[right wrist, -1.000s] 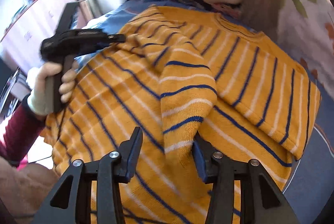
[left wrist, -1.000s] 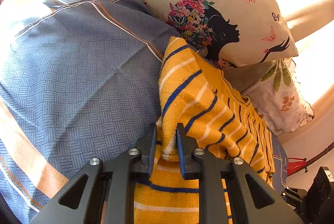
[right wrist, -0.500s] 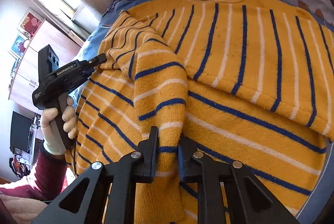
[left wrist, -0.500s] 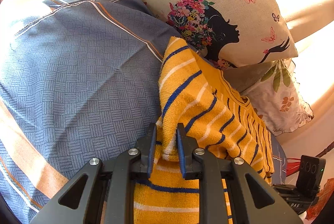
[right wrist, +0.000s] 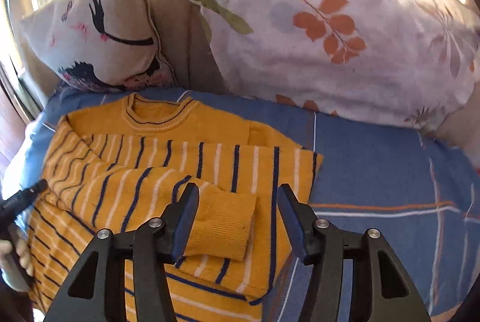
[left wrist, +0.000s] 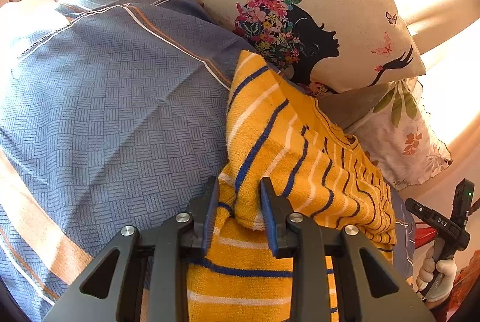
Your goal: Fold small clothes
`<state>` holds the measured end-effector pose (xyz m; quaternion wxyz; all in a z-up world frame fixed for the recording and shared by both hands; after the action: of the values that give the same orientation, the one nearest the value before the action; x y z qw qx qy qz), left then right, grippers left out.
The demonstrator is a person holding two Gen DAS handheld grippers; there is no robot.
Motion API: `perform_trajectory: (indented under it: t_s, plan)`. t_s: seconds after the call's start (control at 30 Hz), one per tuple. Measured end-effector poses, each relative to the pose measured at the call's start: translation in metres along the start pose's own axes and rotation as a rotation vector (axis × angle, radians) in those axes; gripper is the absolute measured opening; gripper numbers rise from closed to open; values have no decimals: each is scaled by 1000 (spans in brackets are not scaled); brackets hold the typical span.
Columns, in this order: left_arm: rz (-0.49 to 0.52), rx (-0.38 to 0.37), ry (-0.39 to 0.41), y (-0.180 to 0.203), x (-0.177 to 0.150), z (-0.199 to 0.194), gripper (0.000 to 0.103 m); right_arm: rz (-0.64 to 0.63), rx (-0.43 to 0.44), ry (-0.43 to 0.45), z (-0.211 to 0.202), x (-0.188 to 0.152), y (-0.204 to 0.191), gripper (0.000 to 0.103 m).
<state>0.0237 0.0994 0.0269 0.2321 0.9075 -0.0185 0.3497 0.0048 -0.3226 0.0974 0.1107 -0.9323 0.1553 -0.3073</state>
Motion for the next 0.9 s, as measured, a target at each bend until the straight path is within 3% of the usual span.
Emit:
perform_trajectory:
  t_s: [0.13,0.27,0.4,0.5,0.6,0.7,0.83,0.9]
  plan:
    - [-2,-4,2,0,-1,-1,27,16,78,-24,-4,-14,-6,60]
    - [-12,-12,4,-1,-1,-1,27,35,290,-83,0,-25,-37,60]
    - [0,-2,0,2,0,0,27,93,520,-280,41,-45,-72,60]
    - [17,4,-3,4,1,0,30,198,474,-347,78,-52,-72,60]
    - [33,8,-17,6,3,1,31,334,417,-260,75,-40,-41,53]
    - [53,42,-56,9,6,-6,31,289,260,-97,33,-32,-20,56]
    - [42,18,-26,15,2,-45,36,253,238,25,-40,-39,14,56]
    - [75,42,-2,21,-5,-70,38,245,219,96,-82,-45,34,57]
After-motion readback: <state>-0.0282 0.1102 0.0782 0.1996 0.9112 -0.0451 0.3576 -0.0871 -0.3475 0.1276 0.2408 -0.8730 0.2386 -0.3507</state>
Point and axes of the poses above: each gripper's, at about its wrist camera, not at the fingertips, and z roughly the way its jaws point, y to its right, x to its top, the point moved 1 cm from there along z, roughly the way its jaws point, and after that the axes turned 14 degrees about z, right-handed, at the moved point
